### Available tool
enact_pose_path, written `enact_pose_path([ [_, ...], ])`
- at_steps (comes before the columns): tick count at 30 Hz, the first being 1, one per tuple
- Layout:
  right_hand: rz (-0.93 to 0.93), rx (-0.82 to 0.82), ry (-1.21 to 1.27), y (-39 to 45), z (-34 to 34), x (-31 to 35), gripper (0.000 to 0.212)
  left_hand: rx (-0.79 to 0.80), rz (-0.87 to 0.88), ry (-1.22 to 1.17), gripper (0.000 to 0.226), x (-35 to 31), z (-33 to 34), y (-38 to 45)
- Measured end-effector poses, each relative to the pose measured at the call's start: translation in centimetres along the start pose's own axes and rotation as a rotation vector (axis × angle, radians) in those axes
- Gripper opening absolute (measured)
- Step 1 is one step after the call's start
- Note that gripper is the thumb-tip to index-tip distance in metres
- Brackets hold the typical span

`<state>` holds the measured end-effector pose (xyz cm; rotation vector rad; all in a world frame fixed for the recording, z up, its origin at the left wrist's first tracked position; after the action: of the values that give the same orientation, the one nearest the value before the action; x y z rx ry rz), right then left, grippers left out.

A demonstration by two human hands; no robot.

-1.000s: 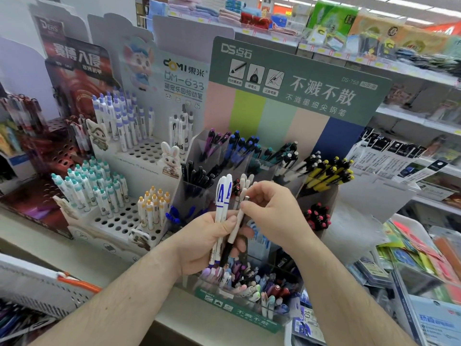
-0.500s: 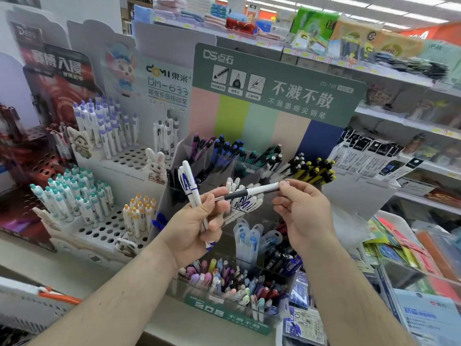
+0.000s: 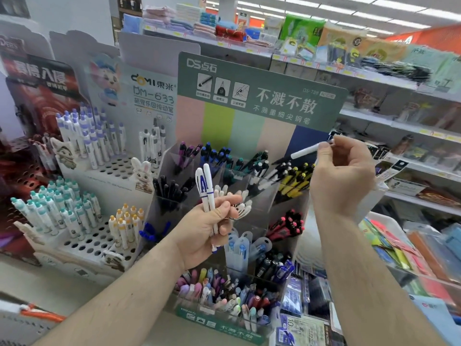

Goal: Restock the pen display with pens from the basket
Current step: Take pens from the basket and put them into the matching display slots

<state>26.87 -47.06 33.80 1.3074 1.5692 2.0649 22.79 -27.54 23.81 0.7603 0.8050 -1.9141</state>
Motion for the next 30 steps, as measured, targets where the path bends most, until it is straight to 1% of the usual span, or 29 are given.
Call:
enact_pose_path([
  [2,-0.050,0.114,-0.046,-0.2,1.1,-0.4,0.011,-0.005,-0.003,0.015,0.031,0.0,-0.1,0.0],
  [5,-0.065,0.382,-0.121,-0.3,3.0,-1.1,0.012,-0.012,-0.018,0.049,0.031,0.0,-0.1,0.0],
  [8,-0.015,0.655,-0.334,0.2,4.6,-1.9,0.015,0.002,-0.024,0.068,0.031,0.1,-0.4,-0.3],
  [10,0.031,0.764,-0.465,0.7,5.2,-2.3,0.015,0.006,-0.023,0.085,0.030,0.1,-0.6,-0.5],
  [12,0.062,0.826,-0.535,1.1,5.6,-2.4,0.014,0.009,-0.021,0.093,0.029,0.1,-0.7,-0.6],
  [15,0.076,0.891,-0.573,1.3,5.9,-2.4,0.014,0.010,-0.025,0.091,0.026,0.2,-0.7,-0.7],
  [18,0.080,0.915,-0.595,1.4,5.8,-1.6,0.017,0.014,-0.027,0.102,0.027,0.4,-0.5,-0.8],
  [20,0.066,0.892,-0.601,1.3,5.3,-0.8,0.019,0.015,-0.031,0.110,0.028,0.5,-0.5,-0.8],
  [22,0.002,0.793,-0.553,0.5,4.5,0.3,0.021,0.026,-0.042,0.116,0.028,0.6,-0.4,-1.0],
  [23,-0.030,0.733,-0.472,-0.2,4.0,1.2,0.020,0.035,-0.053,0.120,0.028,0.6,-0.4,-1.1],
  [24,-0.033,0.706,-0.352,-1.0,3.6,2.2,0.016,0.043,-0.064,0.124,0.028,0.7,-0.5,-1.1],
  [25,0.015,0.725,-0.201,-2.0,3.4,3.1,0.011,0.049,-0.075,0.129,0.028,0.8,-0.5,-1.2],
  [26,0.113,0.807,-0.051,-3.0,3.2,4.1,0.011,0.055,-0.083,0.138,0.028,0.9,-0.5,-1.2],
  [27,0.224,0.910,0.073,-4.1,3.1,4.7,0.016,0.063,-0.091,0.150,0.028,1.0,-0.5,-1.2],
  [29,0.380,1.068,0.166,-5.9,3.1,4.9,0.023,0.089,-0.110,0.174,0.026,1.4,-0.3,-1.3],
  [30,0.423,1.095,0.192,-6.5,3.0,4.8,0.025,0.099,-0.125,0.193,0.028,1.5,-0.3,-1.4],
])
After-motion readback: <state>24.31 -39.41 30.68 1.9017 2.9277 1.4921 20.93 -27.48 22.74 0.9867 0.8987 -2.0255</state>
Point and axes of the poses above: each hand's wrist, its own y-axis towards the middle knuckle, its own z-axis out of the palm, x = y × z, the point moved 1 cm from there along y, towards the middle knuckle, and after that the axes turned 12 degrees about -z, right-handed, at the moved point
